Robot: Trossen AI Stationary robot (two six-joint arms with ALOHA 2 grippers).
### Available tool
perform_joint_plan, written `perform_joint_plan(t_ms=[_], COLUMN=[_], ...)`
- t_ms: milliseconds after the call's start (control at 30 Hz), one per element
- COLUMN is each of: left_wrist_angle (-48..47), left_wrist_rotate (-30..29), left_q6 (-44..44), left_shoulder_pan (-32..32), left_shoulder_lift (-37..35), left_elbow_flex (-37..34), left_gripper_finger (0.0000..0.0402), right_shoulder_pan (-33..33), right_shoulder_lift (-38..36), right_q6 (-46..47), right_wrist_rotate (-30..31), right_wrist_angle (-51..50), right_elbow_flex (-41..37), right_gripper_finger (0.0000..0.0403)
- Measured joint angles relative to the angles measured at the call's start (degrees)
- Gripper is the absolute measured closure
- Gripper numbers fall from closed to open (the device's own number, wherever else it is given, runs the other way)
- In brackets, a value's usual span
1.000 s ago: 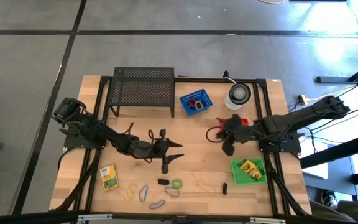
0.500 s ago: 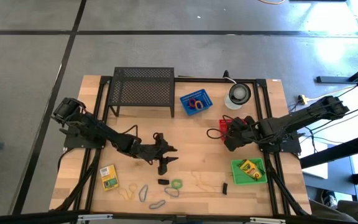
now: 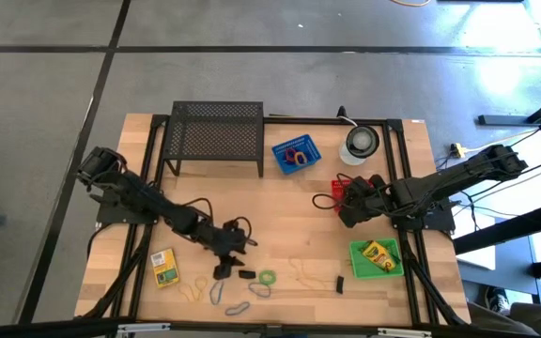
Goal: Pick & Place Office Desk Supplies
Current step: Put the black arm band into the red bin
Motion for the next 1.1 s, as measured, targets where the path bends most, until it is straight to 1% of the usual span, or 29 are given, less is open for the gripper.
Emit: perform_joint_plan(t_ms=[100, 233, 333, 433, 633, 767, 967, 1033, 1100], left_wrist_angle=[0.41, 0.66, 0.89, 2.95, 10.61, 11.64, 13.04, 12.92, 12.56], left_wrist_rotate=[-0.34, -2.95, -5.69, -5.45, -1.6, -1.63, -1.59, -1.57, -1.59], left_q6=[0.97, 0.7, 0.5, -1.15, -2.17, 2.66, 7.91, 9.14, 10.73], left_shoulder_pan=[-1.68, -2.89, -3.15, -3.13, -3.21, -3.21, -3.21, -3.52, -3.96], left_shoulder_lift=[0.12, 0.26, 0.55, 2.17, 7.64, 10.43, 11.67, 11.72, 11.74], left_elbow_flex=[0.0, 0.0, 0.0, 0.0, 0.0, 0.0, 0.02, 0.04, 0.07], left_gripper_finger=[0.0231, 0.023, 0.0227, 0.0213, 0.0183, 0.0174, 0.0176, 0.0185, 0.0204], right_shoulder_pan=[0.0, -0.02, -0.01, -0.02, 0.0, -0.01, 0.0, -0.01, -0.02], right_shoulder_lift=[0.0, 0.0, 0.0, 0.0, 0.02, 0.02, 0.02, 0.02, 0.02], right_q6=[-0.02, -0.02, -0.02, -0.02, -0.05, -0.07, -0.15, -0.17, -0.17], right_wrist_rotate=[0.22, 0.22, 0.22, 0.22, 0.22, 0.22, 0.22, 0.22, 0.37], right_wrist_angle=[0.14, 0.22, 0.45, 1.3, 1.99, 2.16, 2.32, 2.33, 2.34], right_elbow_flex=[0.0, 0.0, 0.0, 0.0, 0.0, 0.0, 0.0, 0.0, 0.0], right_gripper_finger=[0.0208, 0.0168, 0.0146, 0.0132, 0.0122, 0.0122, 0.0122, 0.0122, 0.0122])
